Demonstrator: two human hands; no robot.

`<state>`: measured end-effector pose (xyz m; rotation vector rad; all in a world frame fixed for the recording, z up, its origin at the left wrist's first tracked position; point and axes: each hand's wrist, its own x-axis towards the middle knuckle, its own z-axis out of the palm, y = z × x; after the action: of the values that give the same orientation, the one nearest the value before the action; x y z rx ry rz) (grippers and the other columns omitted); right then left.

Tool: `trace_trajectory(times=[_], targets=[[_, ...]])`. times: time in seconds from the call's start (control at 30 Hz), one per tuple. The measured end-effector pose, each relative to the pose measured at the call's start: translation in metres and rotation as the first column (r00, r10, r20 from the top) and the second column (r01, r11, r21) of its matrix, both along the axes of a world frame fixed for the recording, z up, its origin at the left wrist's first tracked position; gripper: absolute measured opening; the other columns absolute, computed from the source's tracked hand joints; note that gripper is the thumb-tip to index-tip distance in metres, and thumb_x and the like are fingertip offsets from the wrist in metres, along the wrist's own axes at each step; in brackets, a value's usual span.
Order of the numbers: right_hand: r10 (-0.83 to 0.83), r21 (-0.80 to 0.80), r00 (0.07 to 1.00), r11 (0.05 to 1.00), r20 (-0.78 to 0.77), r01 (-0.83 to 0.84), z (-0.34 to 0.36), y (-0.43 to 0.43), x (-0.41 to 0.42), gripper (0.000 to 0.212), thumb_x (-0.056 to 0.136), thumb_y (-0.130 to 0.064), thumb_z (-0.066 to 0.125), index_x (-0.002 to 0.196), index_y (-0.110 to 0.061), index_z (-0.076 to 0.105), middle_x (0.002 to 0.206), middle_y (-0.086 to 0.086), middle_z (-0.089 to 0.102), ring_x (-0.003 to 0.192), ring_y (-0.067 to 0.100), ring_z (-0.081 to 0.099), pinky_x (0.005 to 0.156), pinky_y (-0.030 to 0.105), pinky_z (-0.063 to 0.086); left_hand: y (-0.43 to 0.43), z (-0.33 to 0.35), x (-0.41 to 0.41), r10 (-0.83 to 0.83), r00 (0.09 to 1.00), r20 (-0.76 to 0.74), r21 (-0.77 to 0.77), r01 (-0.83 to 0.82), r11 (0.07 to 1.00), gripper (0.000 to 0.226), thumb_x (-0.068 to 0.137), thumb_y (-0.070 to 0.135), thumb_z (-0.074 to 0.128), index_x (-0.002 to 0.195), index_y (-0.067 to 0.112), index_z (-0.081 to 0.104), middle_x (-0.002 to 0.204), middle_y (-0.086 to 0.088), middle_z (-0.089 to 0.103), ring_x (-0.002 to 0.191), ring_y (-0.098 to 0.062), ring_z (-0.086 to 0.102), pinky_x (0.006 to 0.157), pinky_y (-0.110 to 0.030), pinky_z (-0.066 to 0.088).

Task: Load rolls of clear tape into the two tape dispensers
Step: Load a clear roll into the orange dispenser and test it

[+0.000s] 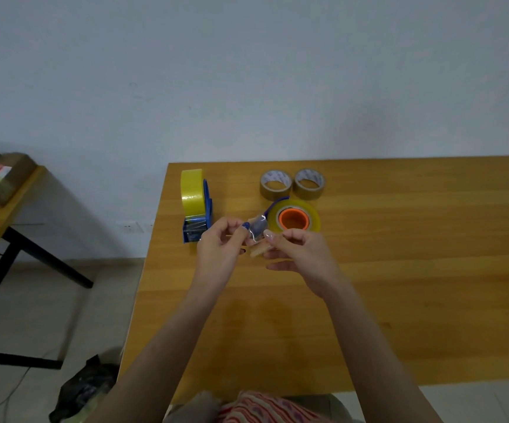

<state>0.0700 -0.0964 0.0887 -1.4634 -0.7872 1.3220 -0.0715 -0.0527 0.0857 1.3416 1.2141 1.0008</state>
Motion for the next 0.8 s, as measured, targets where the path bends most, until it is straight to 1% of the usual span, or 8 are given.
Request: trace_trajectory(times=[0.13,0.33,0.4,0.47,0.53,0.63,0.7,0.8], targets=[[-0.045,0.045,0.999,0.998,-0.022,0.046,0.002,0.001,-0.004,0.014,0.080,-0.013,0.075,0.075,-0.002,0.067,0.076,0.016,0.071,0.072,0.021,0.069,0.071,0.035,0.059,0.002,-0.002,-0.003,-0.017,0.999,-0.047,0.007,0.017,1.000,0.011,0.088,0.009,0.058,0.081,0.017,0.061,0.073,0.000,0.065,0.076,-0.011,0.063,0.067,-0.022,0.051],[-0.086,0.099,0.996,0.991,-0.016,0.087,0.001,0.002,-0.010,0.017,0.077,0.001,0.072,0.065,-0.006,0.061,0.070,0.014,0.071,0.070,0.022,0.070,0.070,0.033,0.058,0.002,-0.007,-0.007,-0.051,0.988,-0.147,0.015,0.054,0.998,0.014,0.082,0.010,0.063,0.080,0.024,0.062,0.072,0.005,0.062,0.077,-0.017,0.062,0.070,-0.034,0.053],[-0.102,0.108,0.995,0.989,-0.001,0.101,-0.001,0.002,-0.011,0.016,0.076,0.001,0.072,0.066,-0.007,0.062,0.071,0.016,0.070,0.070,0.022,0.069,0.069,0.032,0.058,0.001,-0.009,-0.008,-0.060,0.986,-0.156,-0.041,0.054,0.998,0.010,0.084,0.017,0.064,0.089,0.024,0.062,0.079,0.005,0.064,0.079,-0.016,0.064,0.070,-0.033,0.054],[-0.133,0.104,0.991,0.986,0.000,0.132,-0.001,0.001,-0.010,0.014,0.076,0.001,0.072,0.070,-0.007,0.062,0.068,0.013,0.070,0.067,0.019,0.068,0.065,0.030,0.057,-0.001,-0.010,-0.008,-0.066,0.987,-0.146,-0.172,0.041,0.984,0.027,0.086,0.022,0.063,0.111,0.024,0.056,0.090,0.001,0.067,0.083,-0.016,0.067,0.071,-0.029,0.056],[-0.158,0.097,0.987,0.983,-0.012,0.159,0.000,0.000,-0.009,0.015,0.076,0.000,0.073,0.080,-0.007,0.061,0.066,0.008,0.070,0.064,0.016,0.068,0.064,0.028,0.056,-0.001,-0.007,-0.010,-0.041,0.999,0.029,-0.388,0.049,0.921,0.039,0.087,0.021,0.063,0.123,0.020,0.047,0.095,-0.006,0.069,0.086,-0.018,0.069,0.073,-0.027,0.056],[-0.122,0.103,0.992,0.987,-0.001,0.122,0.000,-0.001,-0.007,0.036,0.076,-0.002,0.075,0.103,-0.016,0.055,0.068,0.008,0.071,0.064,0.018,0.068,0.065,0.029,0.057,0.000,0.000,-0.011,0.029,0.919,0.392,-0.605,0.234,0.761,0.035,0.087,0.017,0.063,0.117,0.003,0.053,0.093,-0.013,0.070,0.081,-0.019,0.068,0.069,-0.024,0.056],[-0.103,0.113,0.995,0.988,0.010,0.101,0.000,-0.001,-0.007,0.044,0.076,-0.002,0.074,0.109,-0.021,0.052,0.068,0.005,0.071,0.065,0.018,0.069,0.065,0.028,0.057,0.000,0.002,-0.011,0.014,0.891,0.455,-0.604,0.297,0.739,0.033,0.085,0.011,0.063,0.115,-0.001,0.056,0.090,-0.012,0.068,0.077,-0.015,0.065,0.066,-0.020,0.055],[-0.096,0.125,0.995,0.988,0.010,0.094,-0.001,-0.002,-0.008,0.043,0.077,-0.003,0.076,0.109,-0.021,0.053,0.074,0.005,0.072,0.073,0.019,0.070,0.070,0.033,0.059,0.001,0.000,-0.010,0.062,0.894,0.443,-0.576,0.231,0.784,0.031,0.084,-0.001,0.062,0.114,0.002,0.055,0.089,-0.011,0.066,0.075,-0.013,0.061,0.065,-0.018,0.054]])
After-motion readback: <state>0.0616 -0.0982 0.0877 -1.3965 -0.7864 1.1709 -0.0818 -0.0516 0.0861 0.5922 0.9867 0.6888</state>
